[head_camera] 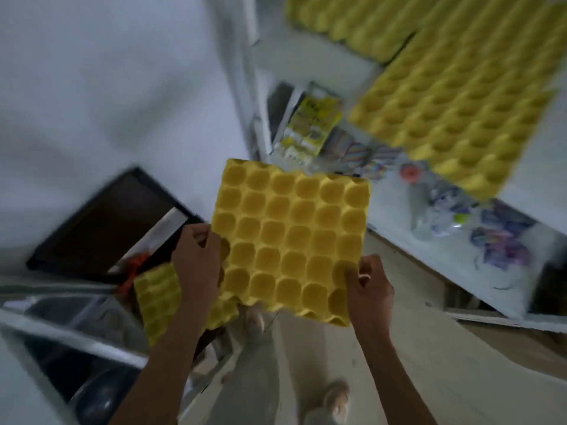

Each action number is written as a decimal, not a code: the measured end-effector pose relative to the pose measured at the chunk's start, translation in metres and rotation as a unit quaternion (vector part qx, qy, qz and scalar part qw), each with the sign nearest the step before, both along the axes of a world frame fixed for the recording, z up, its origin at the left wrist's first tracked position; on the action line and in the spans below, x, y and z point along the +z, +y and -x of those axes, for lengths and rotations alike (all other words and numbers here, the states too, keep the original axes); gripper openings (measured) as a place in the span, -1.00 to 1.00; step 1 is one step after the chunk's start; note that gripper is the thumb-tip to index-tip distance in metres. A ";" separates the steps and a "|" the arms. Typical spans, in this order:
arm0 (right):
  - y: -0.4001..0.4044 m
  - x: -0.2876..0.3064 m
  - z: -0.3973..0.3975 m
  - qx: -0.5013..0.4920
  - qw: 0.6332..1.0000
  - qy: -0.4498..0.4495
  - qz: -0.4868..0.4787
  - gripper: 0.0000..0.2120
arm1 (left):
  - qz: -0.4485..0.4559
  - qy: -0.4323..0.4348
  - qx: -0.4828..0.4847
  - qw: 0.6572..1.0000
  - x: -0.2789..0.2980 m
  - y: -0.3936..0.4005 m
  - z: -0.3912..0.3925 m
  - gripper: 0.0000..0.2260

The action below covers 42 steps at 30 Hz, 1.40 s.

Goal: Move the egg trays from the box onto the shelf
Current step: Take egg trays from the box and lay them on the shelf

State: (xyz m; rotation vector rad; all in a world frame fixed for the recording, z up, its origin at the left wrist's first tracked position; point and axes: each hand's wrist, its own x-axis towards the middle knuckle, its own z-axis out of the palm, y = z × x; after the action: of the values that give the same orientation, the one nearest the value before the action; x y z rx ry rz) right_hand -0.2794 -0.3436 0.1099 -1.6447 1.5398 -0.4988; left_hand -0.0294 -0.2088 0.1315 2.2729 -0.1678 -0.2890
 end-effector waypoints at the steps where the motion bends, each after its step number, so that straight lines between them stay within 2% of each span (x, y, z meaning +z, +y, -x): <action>1: -0.008 0.016 0.030 -0.024 1.000 -0.001 0.009 -0.84 | 0.002 -0.011 -0.037 0.999 0.018 -0.017 0.020 -0.91; 5: -0.031 0.077 0.154 -0.114 0.993 0.004 0.033 -0.78 | 0.040 -0.024 -0.186 0.981 0.083 -0.073 0.110 -0.87; 8: -0.046 0.113 0.237 -0.140 0.989 -0.002 0.047 -0.76 | 0.035 -0.059 -0.284 0.956 0.114 -0.109 0.172 -0.87; 12: -0.082 0.128 0.303 -0.177 0.984 -0.004 0.016 -0.83 | 0.048 -0.068 -0.371 0.925 0.138 -0.171 0.229 -0.88; 17: -0.168 0.125 0.347 -0.249 0.966 0.035 0.055 -0.85 | 0.105 -0.037 -0.420 0.901 0.137 -0.276 0.265 -0.79; 20: -0.234 0.117 0.356 -0.285 0.955 0.052 0.059 -0.88 | 0.151 -0.023 -0.450 0.880 0.138 -0.351 0.270 -0.81; 23: -0.298 0.106 0.351 -0.322 0.943 0.059 0.051 -0.88 | 0.132 0.013 -0.498 0.857 0.136 -0.425 0.271 -0.80; 27: -0.368 0.090 0.344 -0.325 0.943 0.065 0.035 -0.85 | 0.102 0.048 -0.529 0.841 0.124 -0.493 0.256 -0.81; 29: -0.388 0.091 0.340 -0.332 0.941 0.064 0.028 -0.75 | 0.069 0.050 -0.545 0.834 0.122 -0.509 0.243 -0.79; 31: -0.392 0.100 0.340 -0.314 0.937 0.141 0.061 -0.55 | 0.035 -0.029 -0.562 0.826 0.119 -0.515 0.229 -0.75; 33: -0.380 0.107 0.336 -0.240 0.922 0.256 0.162 -0.44 | -0.013 -0.160 -0.559 0.813 0.112 -0.520 0.214 -0.70; 35: -0.352 0.108 0.323 -0.136 0.911 0.300 0.249 -0.44 | -0.082 -0.248 -0.551 0.793 0.097 -0.523 0.198 -0.64; 38: -0.310 0.093 0.305 0.004 0.914 0.324 0.243 -0.49 | -0.130 -0.314 -0.545 0.766 0.074 -0.522 0.184 -0.59; 40: -0.313 0.082 0.306 0.034 0.910 0.345 0.226 -0.56 | -0.122 -0.332 -0.538 0.765 0.066 -0.522 0.182 -0.59; 42: -0.338 0.077 0.308 0.014 0.909 0.344 0.234 -0.62 | -0.126 -0.339 -0.536 0.763 0.065 -0.522 0.184 -0.58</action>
State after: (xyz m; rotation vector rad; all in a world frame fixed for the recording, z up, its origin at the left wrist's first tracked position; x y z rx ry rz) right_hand -0.5874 -0.6818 0.1872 -2.3861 1.9965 -0.2897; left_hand -0.2139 -0.7311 0.1968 2.1784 -1.9310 -0.0276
